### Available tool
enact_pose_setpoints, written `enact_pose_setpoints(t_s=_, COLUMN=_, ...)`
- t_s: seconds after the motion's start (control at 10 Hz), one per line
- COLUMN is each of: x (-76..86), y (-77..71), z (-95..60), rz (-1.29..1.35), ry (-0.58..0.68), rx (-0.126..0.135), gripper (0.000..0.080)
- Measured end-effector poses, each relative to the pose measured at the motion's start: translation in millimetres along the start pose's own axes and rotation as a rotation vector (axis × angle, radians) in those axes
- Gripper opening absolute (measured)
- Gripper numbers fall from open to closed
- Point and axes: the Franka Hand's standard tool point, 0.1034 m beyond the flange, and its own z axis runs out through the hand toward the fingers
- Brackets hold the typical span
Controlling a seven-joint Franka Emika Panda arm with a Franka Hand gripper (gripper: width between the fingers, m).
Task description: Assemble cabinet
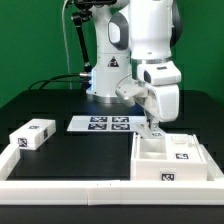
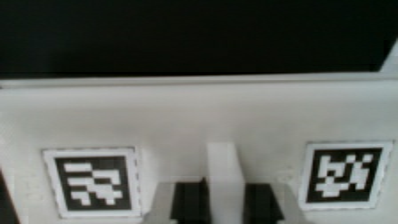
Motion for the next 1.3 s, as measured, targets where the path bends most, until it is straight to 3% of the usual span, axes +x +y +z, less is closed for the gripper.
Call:
enact_pose_setpoints(t_s=0.4, x=-9.5, y=9.0, z=-26.3, rz=0.237, ry=-0.048, rx=0.0, gripper=0.0068)
enact_pose_setpoints(t_s=0.7, x=-9.5, y=7.6, z=-23.7, rz=0.236, ry=-0.046, rx=0.005, gripper=0.0068)
enact_pose_setpoints(t_s=0.8, x=-8.6, y=6.6, z=-20.1, rz=0.279, ry=-0.036, rx=-0.007, gripper=0.0068)
enact_pose_setpoints(t_s=1.1, x=-14.8, y=1.2, z=-17.9, rz=0.302, ry=-0.043, rx=0.012, gripper=0.0068)
enact_pose_setpoints(t_s=1.3, x=-14.6, y=2.7, z=-18.0, rz=0.302, ry=-0.038, rx=-0.001, gripper=0.0068)
